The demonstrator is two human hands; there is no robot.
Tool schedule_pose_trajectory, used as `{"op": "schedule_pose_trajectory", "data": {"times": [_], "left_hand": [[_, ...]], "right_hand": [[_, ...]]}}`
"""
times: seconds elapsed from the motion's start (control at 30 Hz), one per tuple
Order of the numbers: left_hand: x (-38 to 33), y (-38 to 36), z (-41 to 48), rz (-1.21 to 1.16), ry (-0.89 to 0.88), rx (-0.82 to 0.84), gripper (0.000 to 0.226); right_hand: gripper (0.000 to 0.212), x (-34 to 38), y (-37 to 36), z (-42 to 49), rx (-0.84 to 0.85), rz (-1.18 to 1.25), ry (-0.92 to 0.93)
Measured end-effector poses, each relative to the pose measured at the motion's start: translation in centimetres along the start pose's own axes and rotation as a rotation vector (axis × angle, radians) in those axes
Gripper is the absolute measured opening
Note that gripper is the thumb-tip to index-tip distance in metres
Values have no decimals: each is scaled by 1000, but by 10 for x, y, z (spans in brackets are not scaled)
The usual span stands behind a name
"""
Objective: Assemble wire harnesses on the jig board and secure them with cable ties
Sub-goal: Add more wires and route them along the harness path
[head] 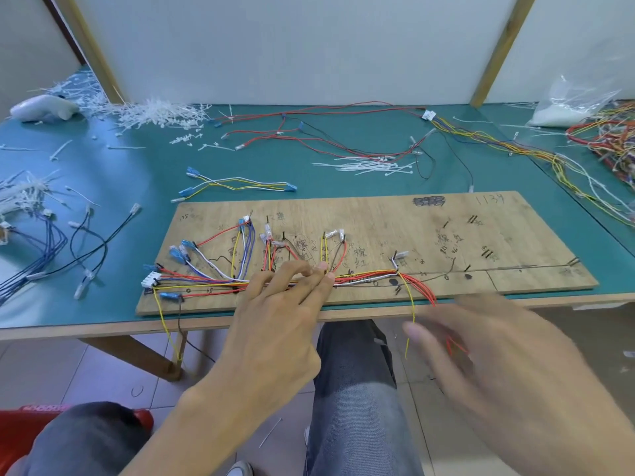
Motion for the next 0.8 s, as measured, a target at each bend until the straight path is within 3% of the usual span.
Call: {"op": "schedule_pose_trajectory", "data": {"times": [0.03, 0.17, 0.23, 0.43, 0.63, 0.7, 0.8], "left_hand": [[0, 0, 0, -4, 0, 0, 77], [0, 3, 0, -26, -6, -5, 76], [1, 3, 0, -37, -9, -5, 76], [3, 2, 2, -45, -22, -11, 77], [3, 4, 0, -64, -17, 8, 78], [3, 4, -1, -65, -12, 16, 79], [3, 5, -1, -70, 0, 21, 80]], "right_hand": [[34, 10, 1, 11, -99, 69, 66], [52, 20, -55, 50, 225, -57, 42], [51, 17, -65, 46, 244, -46, 48], [50, 10, -58, 27, 86, 12, 108], [13, -30, -42, 127, -214, 535, -127], [14, -50, -59, 179, -164, 507, -215], [33, -84, -86, 239, -65, 253, -282]]}}
Point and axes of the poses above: each hand's wrist, its own z-axis towards the middle knuckle, its own y-axis out of the back of the hand, x = y × z, the point moved 7 cm from there along z, towards the middle knuckle, and after that the axes turned 1 degree about y, right-handed, at the moved point
